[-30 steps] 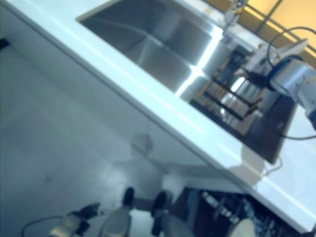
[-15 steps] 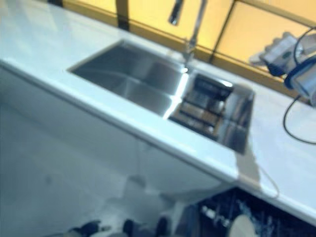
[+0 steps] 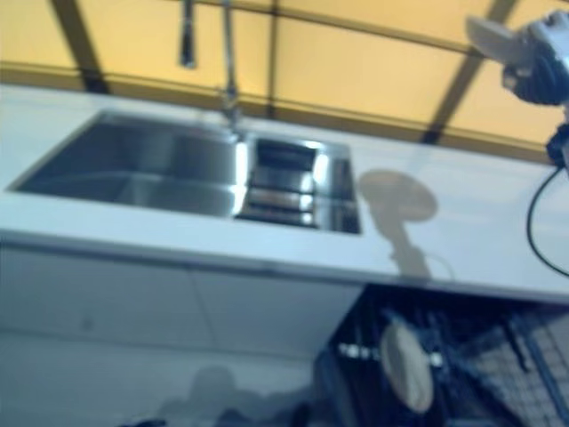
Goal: Take plates into dishwasher
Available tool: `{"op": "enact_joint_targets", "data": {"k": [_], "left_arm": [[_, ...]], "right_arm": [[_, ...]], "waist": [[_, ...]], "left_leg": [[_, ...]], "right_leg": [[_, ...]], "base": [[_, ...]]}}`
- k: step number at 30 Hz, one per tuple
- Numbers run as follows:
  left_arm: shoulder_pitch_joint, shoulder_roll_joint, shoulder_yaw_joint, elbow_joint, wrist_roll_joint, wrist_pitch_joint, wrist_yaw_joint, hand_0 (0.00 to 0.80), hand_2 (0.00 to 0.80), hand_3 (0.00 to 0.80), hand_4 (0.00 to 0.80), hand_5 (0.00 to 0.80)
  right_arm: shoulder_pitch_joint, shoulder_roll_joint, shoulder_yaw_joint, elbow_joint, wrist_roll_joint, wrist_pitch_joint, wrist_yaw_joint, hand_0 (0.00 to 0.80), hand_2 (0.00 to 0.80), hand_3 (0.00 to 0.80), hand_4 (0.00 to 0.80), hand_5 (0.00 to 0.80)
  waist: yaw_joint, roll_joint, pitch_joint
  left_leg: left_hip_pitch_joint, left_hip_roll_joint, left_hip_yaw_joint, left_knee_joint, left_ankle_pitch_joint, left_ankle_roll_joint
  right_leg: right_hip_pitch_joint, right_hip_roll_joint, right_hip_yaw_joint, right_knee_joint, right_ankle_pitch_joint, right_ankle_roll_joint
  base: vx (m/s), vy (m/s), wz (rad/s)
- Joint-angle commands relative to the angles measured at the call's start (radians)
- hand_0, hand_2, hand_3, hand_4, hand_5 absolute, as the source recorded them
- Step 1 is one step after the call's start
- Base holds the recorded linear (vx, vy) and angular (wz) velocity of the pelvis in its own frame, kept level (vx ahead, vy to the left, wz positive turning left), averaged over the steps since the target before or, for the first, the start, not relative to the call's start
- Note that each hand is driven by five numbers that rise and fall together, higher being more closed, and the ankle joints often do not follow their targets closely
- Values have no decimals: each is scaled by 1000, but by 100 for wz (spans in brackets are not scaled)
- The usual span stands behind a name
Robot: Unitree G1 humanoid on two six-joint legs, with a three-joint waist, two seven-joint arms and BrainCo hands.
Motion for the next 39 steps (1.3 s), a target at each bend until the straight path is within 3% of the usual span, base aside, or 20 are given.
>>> {"op": "enact_joint_targets", "data": {"k": [1, 4, 7, 10, 13, 15, 20, 24, 25, 26, 27, 29, 34, 39], "left_arm": [[-38, 3, -5, 27, 9, -6, 8, 0, 0, 0, 0, 0], [-52, -6, -1, 38, -13, -9, 15, 0, 0, 0, 0, 0], [-70, -10, 10, 39, -25, -11, 12, 0, 0, 0, 0, 0], [-97, -14, 22, 35, -49, -16, 11, 0, 0, 0, 0, 0], [-115, -20, 40, 46, -56, -21, 27, 0, 0, 0, 0, 0], [-122, -35, 40, 50, -61, -27, 33, 0, 0, 0, 0, 0], [-115, -113, 35, 61, -68, -78, 57, 0, 0, 0, 0, 0], [-108, -150, 21, 56, -94, -75, 68, 0, 0, 0, 0, 0], [-107, -154, 20, 55, -103, -66, 71, 0, 0, 0, 0, 0], [-107, -154, 21, 55, -103, -64, 72, 0, 0, 0, 0, 0], [-105, -155, 20, 57, -109, -59, 75, 0, 0, 0, 0, 0], [-103, -154, 24, 57, -123, -50, 82, 0, 0, 0, 0, 0], [-102, -157, 32, 69, -133, -55, 85, 0, 0, 0, 0, 0], [-109, -166, 22, 67, -138, -80, 83, 0, 0, 0, 0, 0]], "right_arm": [[-11, -22, -81, -42, 34, 14, -12, 800, 800, 800, 800, 800], [52, -3, -135, -57, 64, -5, 5, 800, 800, 800, 800, 800], [104, 23, -177, -44, 105, -25, 22, 800, 800, 800, 800, 800], [140, 48, -197, -30, 182, -30, 43, 800, 800, 800, 800, 800], [124, 77, -171, -8, 273, -44, 35, 800, 800, 800, 800, 800], [95, 74, -144, -12, 360, -16, 51, 800, 800, 800, 800, 800], [82, 116, -143, -26, 392, 16, 92, 800, 800, 800, 800, 800], [84, 225, -124, -25, 360, 13, 93, 800, 800, 800, 800, 800], [78, 257, -113, -24, 363, 12, 93, 800, 800, 800, 800, 800], [76, 262, -111, -24, 366, 13, 94, 800, 800, 800, 800, 800], [64, 286, -95, -18, 363, 14, 97, 800, 800, 800, 800, 800], [48, 318, -71, -17, 370, 19, 100, 800, 800, 800, 800, 800], [78, 376, -61, -19, 363, 3, 107, 800, 800, 800, 800, 800], [125, 404, -69, -26, 366, 5, 132, 800, 800, 800, 800, 800]], "waist": [[-25, 58, -22], [-43, 63, -49], [-56, 52, -68], [-63, 26, -83], [-38, -15, -81], [-39, -29, -68], [-57, -21, -38], [-47, -1, -21], [-41, 7, -19], [-40, 8, -19], [-29, 14, -17], [-17, 23, -16], [-12, 46, -5], [-27, 72, 16]], "left_leg": [[-13, -61, -60, 2, -162, 79], [-25, -46, -1, 2, -160, 73], [-40, -36, 34, 2, -160, 68], [-55, -8, 99, 2, -143, 50], [-85, 43, 174, 32, -105, -1], [-111, 73, 145, 47, -67, -42], [-126, 106, 87, 54, -10, -82], [-120, 93, -57, 47, 3, -81], [-119, 84, -113, 42, 5, -78], [-118, 82, -122, 40, 5, -77], [-114, 71, -185, 37, -4, -71], [-112, 59, -250, 32, -8, -58], [-125, 45, -300, 94, -39, -57], [-153, 18, -282, 146, -76, -52]], "right_leg": [[1, -87, 8, 163, -94, -55], [66, -124, 7, 180, -117, -68], [125, -132, 6, 154, -110, -59], [169, -94, -23, 111, -171, -67], [210, -34, -108, -3, -253, -102], [197, -9, -72, -24, -254, -131], [158, 11, -20, 14, -293, -199], [132, 30, 53, 23, -300, -223], [127, 35, 80, 22, -302, -226], [127, 36, 84, 22, -302, -227], [124, 39, 115, 22, -304, -230], [116, 43, 146, 22, -307, -242], [97, 41, 184, 30, -314, -256], [88, 24, 175, 38, -309, -246]], "base": [[-137, -37, -111], [-94, -107, -100], [-146, -245, -26], [-312, -518, -94], [-391, -692, -131], [-330, -631, -148], [-249, -420, -22], [-164, -261, -18], [-64, -125, -48], [-58, -138, -66], [-48, -102, -56], [-42, -96, -47], [-23, -22, -34], [2, 110, -3]]}}
